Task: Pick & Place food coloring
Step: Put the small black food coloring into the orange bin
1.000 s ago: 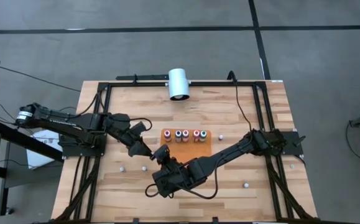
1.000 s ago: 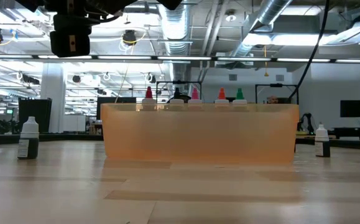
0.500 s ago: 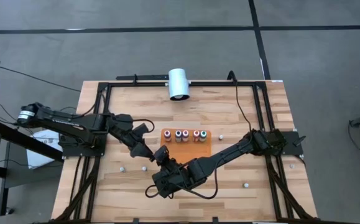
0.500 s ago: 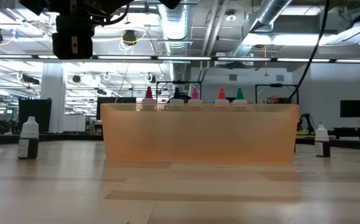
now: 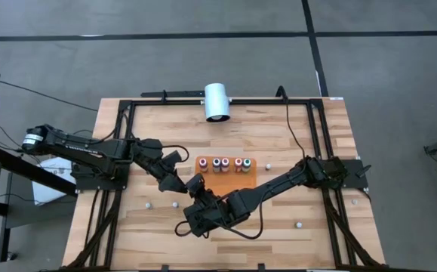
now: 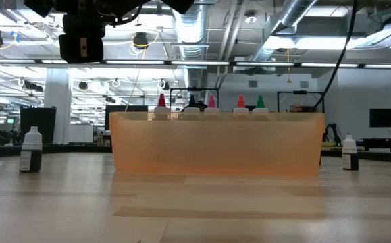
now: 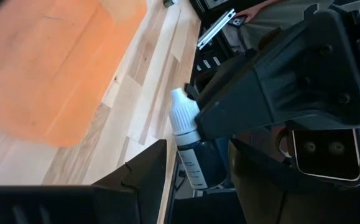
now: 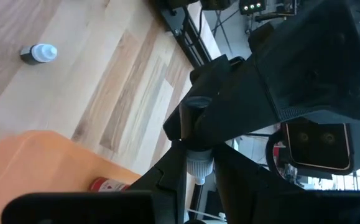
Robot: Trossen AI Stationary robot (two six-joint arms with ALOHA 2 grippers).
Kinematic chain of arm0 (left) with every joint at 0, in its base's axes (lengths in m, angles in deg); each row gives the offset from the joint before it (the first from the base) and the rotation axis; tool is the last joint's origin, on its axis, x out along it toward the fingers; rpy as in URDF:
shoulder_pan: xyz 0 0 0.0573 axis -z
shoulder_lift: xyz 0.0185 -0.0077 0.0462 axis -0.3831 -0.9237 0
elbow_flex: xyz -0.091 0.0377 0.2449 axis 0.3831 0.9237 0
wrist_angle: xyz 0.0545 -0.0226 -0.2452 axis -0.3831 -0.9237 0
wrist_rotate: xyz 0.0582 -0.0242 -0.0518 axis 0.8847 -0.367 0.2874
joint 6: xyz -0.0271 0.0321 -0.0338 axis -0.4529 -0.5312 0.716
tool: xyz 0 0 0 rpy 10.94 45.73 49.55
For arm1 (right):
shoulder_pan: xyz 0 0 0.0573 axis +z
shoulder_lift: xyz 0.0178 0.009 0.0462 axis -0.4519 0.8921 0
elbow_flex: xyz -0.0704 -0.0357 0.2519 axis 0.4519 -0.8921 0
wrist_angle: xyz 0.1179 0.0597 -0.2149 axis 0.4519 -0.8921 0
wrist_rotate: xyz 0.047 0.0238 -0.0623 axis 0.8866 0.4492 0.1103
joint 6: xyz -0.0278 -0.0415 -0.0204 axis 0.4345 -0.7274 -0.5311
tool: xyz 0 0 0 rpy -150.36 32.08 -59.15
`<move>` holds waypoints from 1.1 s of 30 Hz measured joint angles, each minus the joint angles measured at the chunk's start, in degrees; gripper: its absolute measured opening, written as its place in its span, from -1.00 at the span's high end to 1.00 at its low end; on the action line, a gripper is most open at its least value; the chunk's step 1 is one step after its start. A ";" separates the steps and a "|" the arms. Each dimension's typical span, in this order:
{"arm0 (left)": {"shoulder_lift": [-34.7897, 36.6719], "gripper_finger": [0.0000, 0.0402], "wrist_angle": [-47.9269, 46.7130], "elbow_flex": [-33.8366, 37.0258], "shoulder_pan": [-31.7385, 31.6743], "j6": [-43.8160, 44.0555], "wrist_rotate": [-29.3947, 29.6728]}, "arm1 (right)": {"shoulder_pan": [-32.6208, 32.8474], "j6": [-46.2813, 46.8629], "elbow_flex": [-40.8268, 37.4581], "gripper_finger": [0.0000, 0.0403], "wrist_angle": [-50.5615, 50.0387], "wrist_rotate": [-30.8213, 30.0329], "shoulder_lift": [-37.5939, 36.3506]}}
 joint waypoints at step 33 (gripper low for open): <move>0.04 0.65 -0.15 0.04 0.00 -2.49 2.68 | 0.02 3.50 0.04 0.67 -0.45 0.14 0.00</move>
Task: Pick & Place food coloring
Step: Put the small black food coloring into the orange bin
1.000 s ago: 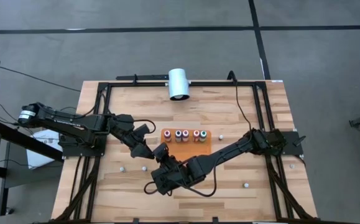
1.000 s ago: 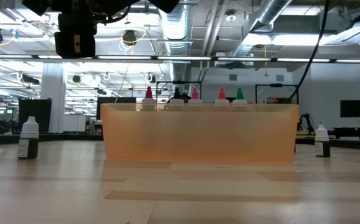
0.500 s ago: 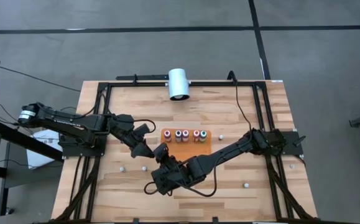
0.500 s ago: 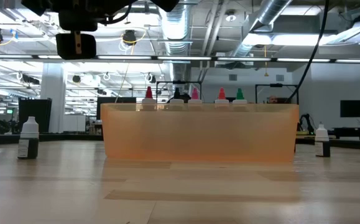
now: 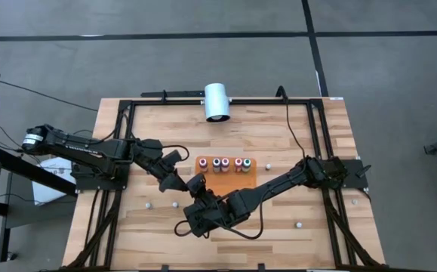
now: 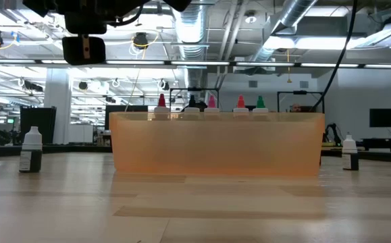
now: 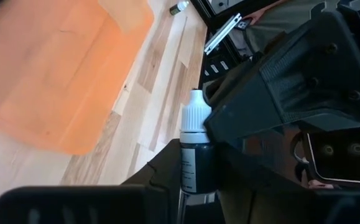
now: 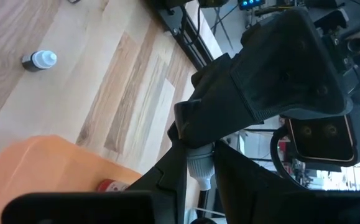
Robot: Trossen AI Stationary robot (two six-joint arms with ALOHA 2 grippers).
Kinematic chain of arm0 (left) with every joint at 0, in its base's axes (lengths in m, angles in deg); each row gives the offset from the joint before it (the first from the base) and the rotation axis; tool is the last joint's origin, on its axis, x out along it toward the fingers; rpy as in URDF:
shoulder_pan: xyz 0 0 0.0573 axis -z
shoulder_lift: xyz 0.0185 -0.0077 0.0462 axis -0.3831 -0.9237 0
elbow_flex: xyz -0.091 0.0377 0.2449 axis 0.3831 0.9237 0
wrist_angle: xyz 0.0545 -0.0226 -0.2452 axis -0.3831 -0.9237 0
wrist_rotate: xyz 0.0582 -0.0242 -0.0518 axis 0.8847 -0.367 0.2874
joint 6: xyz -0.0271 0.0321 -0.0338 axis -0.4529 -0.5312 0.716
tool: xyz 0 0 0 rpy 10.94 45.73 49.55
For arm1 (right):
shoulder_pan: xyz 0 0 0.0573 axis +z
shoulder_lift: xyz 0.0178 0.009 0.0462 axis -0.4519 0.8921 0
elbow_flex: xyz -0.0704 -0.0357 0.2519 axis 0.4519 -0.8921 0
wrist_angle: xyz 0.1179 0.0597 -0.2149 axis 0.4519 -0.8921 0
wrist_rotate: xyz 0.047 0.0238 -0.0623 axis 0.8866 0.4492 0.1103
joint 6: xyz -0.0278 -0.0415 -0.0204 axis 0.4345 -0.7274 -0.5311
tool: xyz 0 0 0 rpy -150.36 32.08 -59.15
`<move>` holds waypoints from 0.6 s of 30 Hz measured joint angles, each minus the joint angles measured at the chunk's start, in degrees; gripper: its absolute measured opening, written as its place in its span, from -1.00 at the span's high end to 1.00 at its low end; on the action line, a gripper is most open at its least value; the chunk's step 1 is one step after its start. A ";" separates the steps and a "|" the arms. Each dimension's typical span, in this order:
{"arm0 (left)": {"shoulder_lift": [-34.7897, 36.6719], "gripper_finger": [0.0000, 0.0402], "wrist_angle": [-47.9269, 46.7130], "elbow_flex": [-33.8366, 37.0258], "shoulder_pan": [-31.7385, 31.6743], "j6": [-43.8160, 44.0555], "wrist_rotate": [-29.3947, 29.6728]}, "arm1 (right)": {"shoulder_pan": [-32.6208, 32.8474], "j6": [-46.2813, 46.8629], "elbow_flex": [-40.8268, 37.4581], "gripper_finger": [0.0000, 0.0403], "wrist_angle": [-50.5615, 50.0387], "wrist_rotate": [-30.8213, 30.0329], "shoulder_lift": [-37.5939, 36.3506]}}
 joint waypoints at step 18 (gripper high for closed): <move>0.00 0.64 -0.79 0.00 -0.02 -0.03 2.85 | 0.19 5.85 0.00 0.26 -5.68 -0.45 0.00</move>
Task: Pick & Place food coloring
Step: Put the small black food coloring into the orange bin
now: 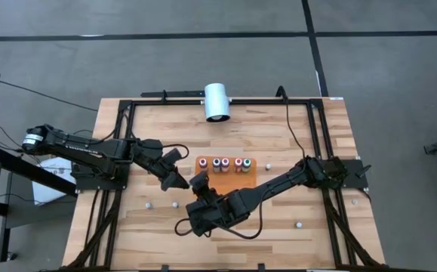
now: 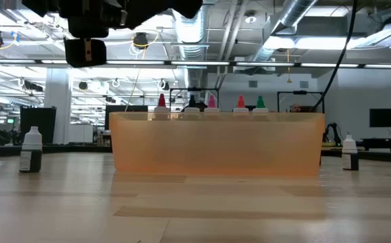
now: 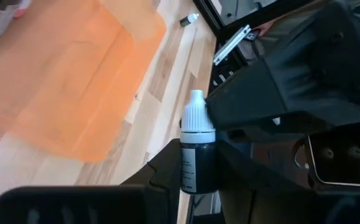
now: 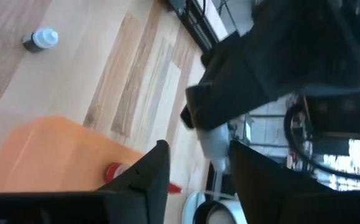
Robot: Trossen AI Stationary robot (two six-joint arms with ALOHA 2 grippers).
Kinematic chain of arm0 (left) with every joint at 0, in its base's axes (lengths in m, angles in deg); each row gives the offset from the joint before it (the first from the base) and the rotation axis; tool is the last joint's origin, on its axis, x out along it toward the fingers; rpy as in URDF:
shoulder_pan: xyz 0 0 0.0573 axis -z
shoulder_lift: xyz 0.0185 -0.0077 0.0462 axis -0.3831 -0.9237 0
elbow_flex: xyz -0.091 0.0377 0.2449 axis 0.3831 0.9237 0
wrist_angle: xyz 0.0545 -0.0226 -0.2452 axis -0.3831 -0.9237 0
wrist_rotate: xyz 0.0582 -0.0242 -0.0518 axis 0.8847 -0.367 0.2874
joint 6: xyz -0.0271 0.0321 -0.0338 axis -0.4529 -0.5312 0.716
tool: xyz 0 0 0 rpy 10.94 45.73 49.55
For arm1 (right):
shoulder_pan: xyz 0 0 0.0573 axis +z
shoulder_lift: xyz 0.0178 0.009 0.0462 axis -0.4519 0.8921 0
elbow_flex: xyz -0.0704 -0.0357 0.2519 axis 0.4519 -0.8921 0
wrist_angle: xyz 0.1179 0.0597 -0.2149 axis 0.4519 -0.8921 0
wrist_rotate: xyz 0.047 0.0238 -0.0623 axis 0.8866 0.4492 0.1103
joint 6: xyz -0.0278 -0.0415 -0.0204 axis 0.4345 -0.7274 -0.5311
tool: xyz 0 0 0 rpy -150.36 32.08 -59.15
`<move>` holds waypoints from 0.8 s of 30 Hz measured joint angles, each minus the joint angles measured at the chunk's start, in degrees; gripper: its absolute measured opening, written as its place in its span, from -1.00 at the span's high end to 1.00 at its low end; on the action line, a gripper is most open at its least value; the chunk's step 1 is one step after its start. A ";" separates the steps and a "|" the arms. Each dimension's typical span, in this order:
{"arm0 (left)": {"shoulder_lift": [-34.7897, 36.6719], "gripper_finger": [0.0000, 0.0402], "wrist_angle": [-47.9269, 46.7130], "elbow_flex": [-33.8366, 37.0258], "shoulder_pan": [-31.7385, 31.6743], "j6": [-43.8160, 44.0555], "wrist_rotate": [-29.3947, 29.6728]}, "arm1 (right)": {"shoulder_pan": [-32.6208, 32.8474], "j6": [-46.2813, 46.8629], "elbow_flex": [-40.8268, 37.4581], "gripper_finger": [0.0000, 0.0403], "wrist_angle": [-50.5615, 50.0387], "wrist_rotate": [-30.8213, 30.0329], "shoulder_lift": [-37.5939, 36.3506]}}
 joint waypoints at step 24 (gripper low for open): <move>-2.30 0.64 6.90 -0.04 4.91 -14.54 13.03 | -1.41 41.21 5.95 0.20 -32.48 17.70 -0.04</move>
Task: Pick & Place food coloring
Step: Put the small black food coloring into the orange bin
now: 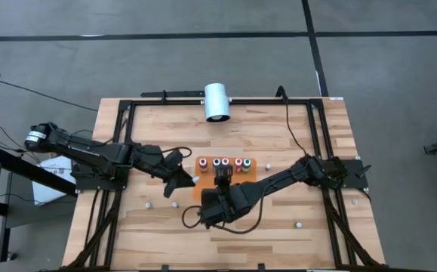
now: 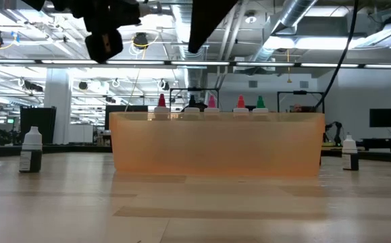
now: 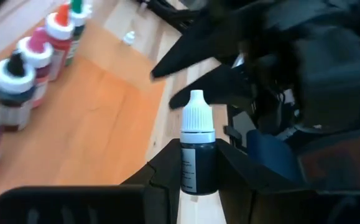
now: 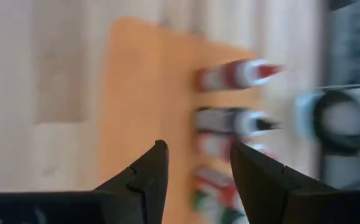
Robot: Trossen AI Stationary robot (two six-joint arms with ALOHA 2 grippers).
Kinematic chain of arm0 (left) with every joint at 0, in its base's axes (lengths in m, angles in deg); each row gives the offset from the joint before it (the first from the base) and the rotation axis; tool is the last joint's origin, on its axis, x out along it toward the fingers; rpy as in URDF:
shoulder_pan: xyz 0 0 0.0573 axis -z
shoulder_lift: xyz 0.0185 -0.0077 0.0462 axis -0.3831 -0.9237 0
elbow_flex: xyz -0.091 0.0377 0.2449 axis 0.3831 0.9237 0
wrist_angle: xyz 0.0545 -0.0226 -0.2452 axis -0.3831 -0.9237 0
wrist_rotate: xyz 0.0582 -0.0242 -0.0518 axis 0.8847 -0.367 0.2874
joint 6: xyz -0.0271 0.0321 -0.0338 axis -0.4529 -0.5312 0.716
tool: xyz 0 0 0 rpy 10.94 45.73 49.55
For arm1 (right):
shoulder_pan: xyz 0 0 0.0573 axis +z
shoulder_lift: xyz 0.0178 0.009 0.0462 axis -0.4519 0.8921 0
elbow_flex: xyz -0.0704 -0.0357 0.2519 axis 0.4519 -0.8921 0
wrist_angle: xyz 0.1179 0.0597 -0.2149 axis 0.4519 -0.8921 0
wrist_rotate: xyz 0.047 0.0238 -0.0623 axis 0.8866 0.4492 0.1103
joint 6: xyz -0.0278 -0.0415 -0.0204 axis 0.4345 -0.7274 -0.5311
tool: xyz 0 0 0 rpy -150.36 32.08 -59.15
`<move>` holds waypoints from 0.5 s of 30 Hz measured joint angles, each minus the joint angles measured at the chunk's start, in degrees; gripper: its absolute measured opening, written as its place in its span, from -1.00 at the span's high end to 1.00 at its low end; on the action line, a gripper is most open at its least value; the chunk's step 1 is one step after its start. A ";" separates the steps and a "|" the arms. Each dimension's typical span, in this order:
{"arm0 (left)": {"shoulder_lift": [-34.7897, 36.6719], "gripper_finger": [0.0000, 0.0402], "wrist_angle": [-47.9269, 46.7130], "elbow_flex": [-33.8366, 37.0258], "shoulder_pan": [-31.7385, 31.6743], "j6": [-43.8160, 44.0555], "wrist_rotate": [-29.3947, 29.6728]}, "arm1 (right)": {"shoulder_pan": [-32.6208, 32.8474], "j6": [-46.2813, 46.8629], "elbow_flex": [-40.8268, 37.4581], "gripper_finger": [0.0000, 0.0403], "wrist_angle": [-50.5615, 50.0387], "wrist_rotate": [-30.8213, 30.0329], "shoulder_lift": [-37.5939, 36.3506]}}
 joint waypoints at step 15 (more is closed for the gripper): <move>-5.11 0.64 1.48 -0.02 1.69 -3.95 2.08 | -4.05 0.11 0.00 0.25 0.50 14.31 0.02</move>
